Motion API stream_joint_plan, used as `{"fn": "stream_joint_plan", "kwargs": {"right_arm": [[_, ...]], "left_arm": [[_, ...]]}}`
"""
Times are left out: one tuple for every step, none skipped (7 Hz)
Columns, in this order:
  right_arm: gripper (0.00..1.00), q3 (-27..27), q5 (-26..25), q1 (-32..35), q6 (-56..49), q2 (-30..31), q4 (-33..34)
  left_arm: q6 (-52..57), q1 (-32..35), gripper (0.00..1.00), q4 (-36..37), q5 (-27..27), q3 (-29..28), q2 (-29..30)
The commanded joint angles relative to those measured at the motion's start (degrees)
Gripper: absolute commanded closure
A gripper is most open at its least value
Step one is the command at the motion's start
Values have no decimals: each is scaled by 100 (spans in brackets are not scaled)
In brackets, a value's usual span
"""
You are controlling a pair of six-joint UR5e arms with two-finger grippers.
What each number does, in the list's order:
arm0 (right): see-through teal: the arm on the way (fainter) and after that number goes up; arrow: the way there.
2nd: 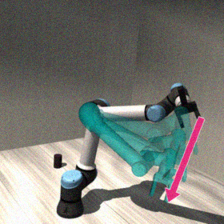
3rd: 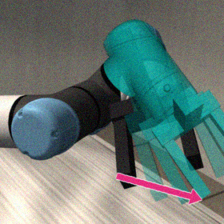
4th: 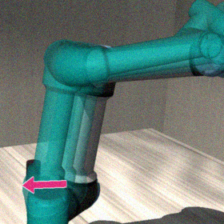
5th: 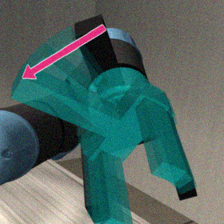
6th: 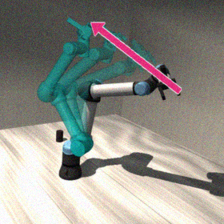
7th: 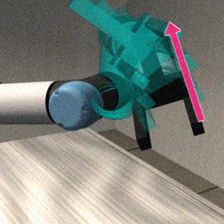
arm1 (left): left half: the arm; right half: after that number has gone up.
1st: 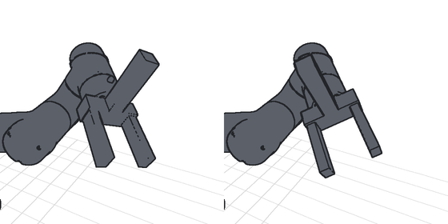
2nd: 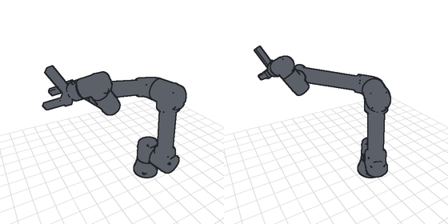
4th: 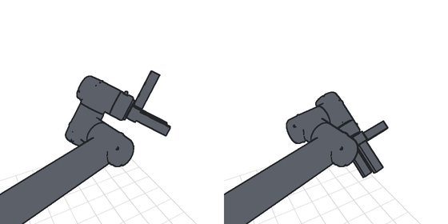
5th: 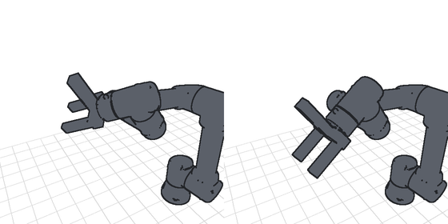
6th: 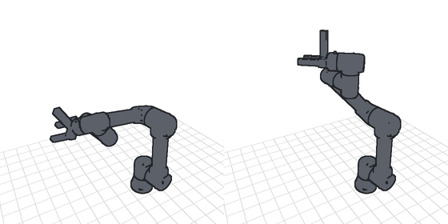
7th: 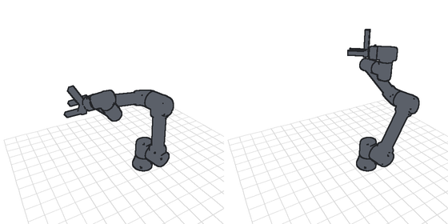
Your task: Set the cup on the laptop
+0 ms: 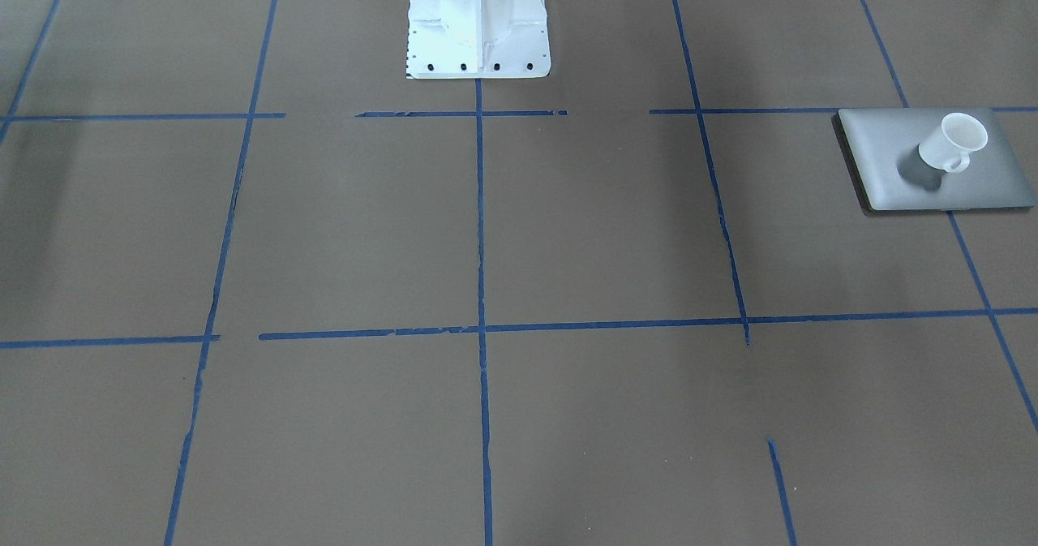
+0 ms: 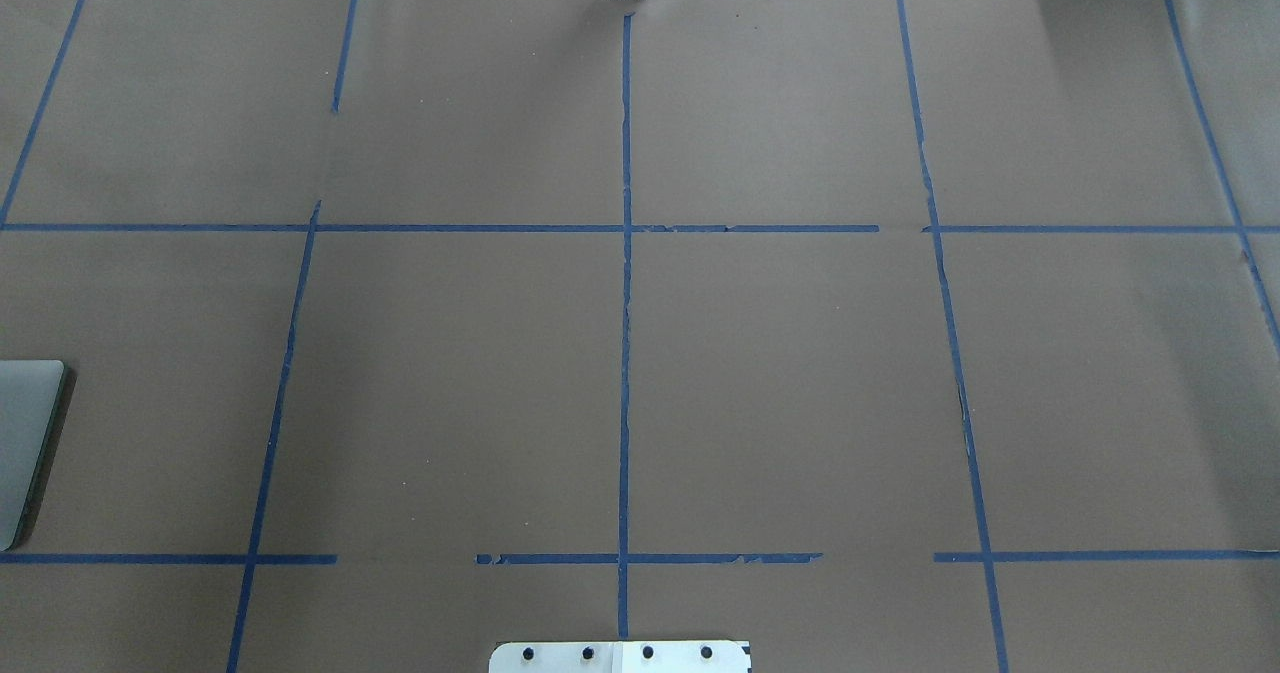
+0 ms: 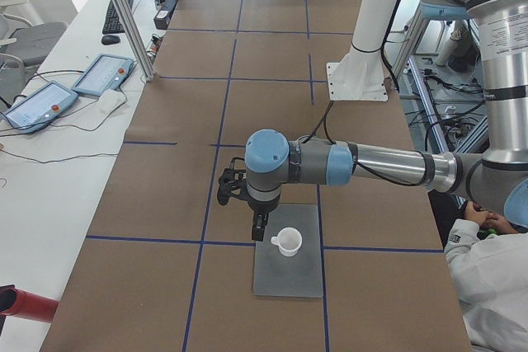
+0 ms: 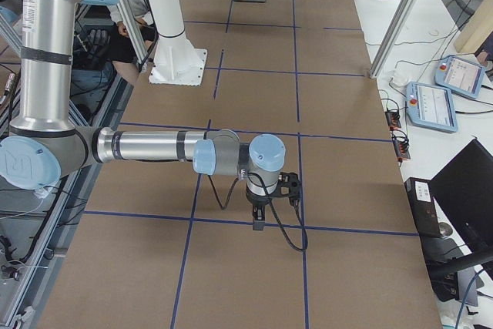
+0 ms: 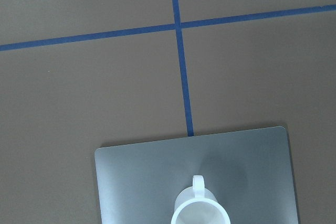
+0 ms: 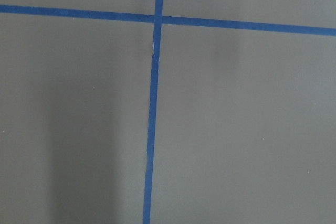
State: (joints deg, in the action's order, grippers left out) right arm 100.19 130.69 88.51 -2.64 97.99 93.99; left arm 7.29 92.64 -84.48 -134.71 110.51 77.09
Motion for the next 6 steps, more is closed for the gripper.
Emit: {"fn": "stream_joint_plan", "kwargs": {"right_arm": [[0, 0, 0, 0, 0, -8, -4], [0, 0, 0, 0, 0, 0, 5], [0, 0, 0, 0, 0, 0, -4], [0, 0, 0, 0, 0, 0, 5], [0, 0, 0, 0, 0, 0, 5], [0, 0, 0, 0, 0, -8, -4]], "left_arm": [[0, 0, 0, 291, -3, 119, 69], [9, 0, 0, 300, -3, 128, 69], [9, -9, 0, 300, -3, 128, 78], [9, 0, 0, 309, -3, 128, 69], [9, -9, 0, 361, 6, 146, 69], [9, -9, 0, 405, 6, 189, 78]]}}
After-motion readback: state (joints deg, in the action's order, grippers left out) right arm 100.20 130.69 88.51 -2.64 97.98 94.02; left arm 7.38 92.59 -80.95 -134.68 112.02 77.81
